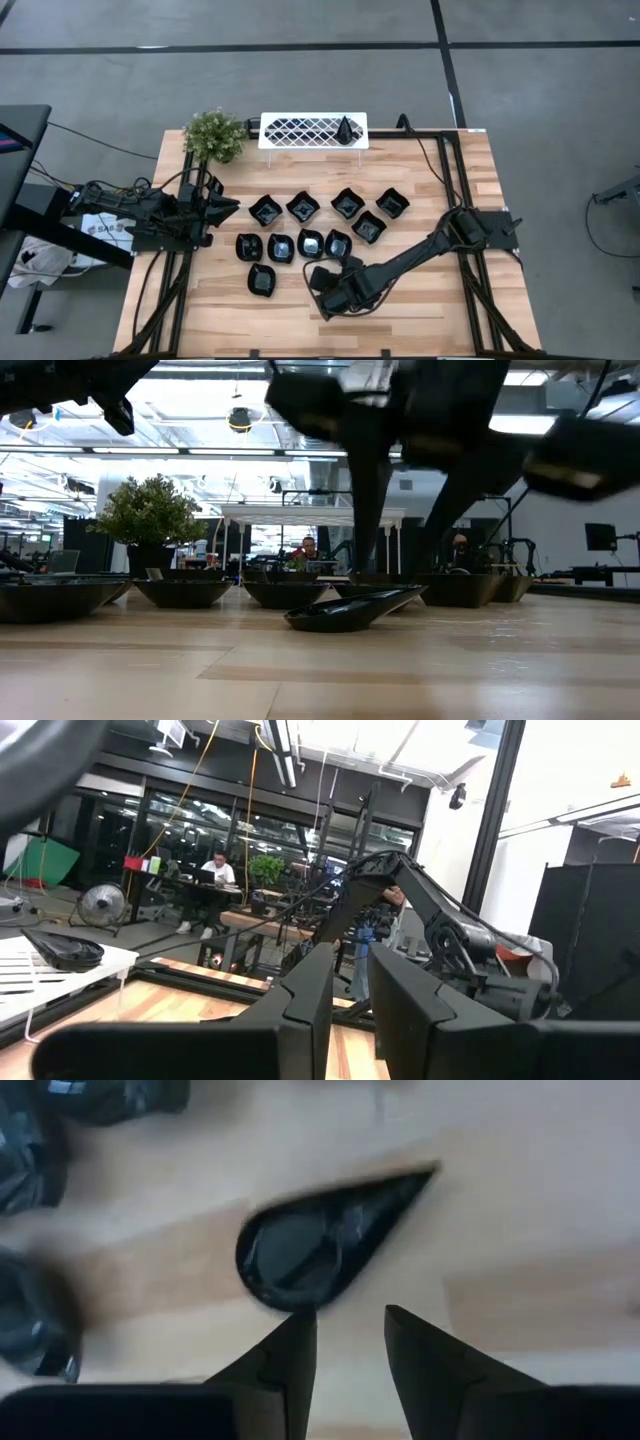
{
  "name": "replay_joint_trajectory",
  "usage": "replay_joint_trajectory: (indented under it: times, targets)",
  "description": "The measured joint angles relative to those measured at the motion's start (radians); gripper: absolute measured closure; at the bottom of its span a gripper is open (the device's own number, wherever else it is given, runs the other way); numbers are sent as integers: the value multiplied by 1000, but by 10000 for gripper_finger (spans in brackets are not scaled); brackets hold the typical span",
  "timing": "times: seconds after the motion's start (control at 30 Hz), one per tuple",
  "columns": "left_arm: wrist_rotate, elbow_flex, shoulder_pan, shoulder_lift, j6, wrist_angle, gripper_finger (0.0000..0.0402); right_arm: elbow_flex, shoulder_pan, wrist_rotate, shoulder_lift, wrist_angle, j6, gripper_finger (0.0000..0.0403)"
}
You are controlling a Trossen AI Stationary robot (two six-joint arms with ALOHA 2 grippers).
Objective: Pick & Place Mini shaped plates
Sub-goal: Stack the drop-shaped plate on top of the drop-shaped plate on the shelf
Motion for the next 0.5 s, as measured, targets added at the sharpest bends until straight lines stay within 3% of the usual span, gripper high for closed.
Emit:
replay_joint_trajectory:
  times: [0.5]
  targets:
    - [0, 0, 0, 0, 0, 0, 334, 0, -10, 5, 42, -22, 0, 303]
